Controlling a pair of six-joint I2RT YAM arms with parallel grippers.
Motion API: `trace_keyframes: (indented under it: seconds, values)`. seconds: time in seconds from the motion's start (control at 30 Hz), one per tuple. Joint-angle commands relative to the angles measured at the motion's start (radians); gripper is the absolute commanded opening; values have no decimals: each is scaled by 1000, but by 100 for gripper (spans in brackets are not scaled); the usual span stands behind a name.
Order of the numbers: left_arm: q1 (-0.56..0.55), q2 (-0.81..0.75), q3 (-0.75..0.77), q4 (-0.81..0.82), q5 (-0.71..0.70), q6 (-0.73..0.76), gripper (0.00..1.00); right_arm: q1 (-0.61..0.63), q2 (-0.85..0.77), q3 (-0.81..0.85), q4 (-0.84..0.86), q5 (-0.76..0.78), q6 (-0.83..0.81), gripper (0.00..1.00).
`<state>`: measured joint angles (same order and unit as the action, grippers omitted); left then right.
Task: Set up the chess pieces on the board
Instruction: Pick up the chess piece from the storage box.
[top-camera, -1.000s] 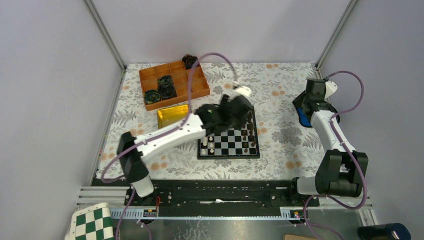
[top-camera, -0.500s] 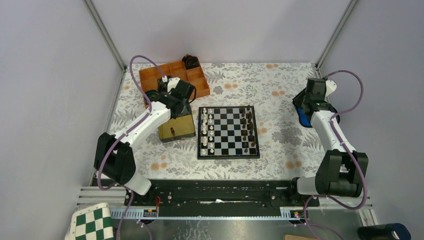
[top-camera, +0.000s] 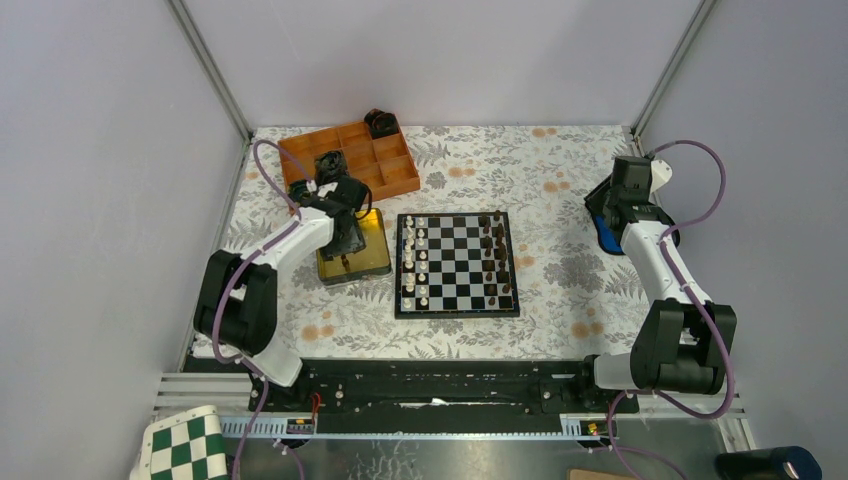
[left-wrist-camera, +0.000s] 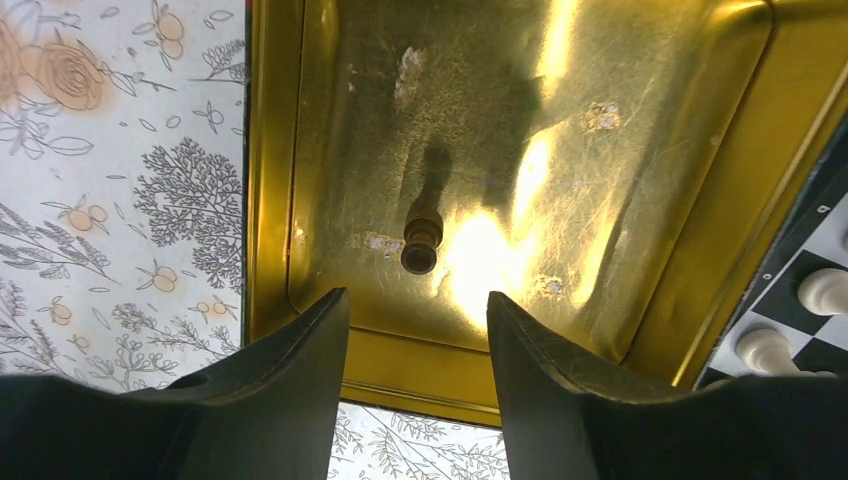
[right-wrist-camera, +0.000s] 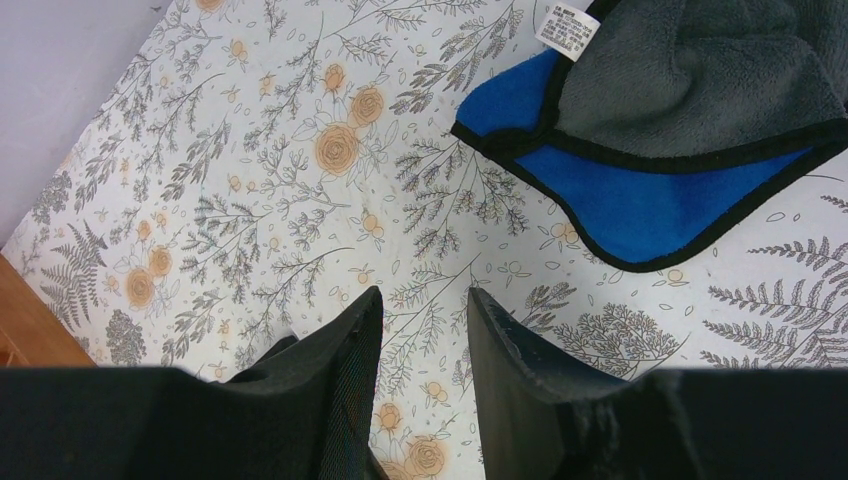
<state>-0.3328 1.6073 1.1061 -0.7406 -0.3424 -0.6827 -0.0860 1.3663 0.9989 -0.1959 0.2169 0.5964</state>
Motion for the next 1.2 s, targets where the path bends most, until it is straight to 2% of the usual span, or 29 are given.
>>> trace_keyframes:
  seconds: [0.0, 0.8, 1.07, 1.17]
  values:
    - [22, 8, -38, 84, 51, -15, 58, 8, 3, 12, 40, -2, -12, 44]
    - [66, 69, -39, 147, 72, 20, 46, 9, 10, 8, 38, 17, -20, 44]
    - [74, 71, -41, 148, 71, 31, 32, 9, 10, 3, 38, 19, -19, 44]
    - [75, 69, -45, 148, 73, 33, 24, 9, 10, 3, 37, 24, -21, 44]
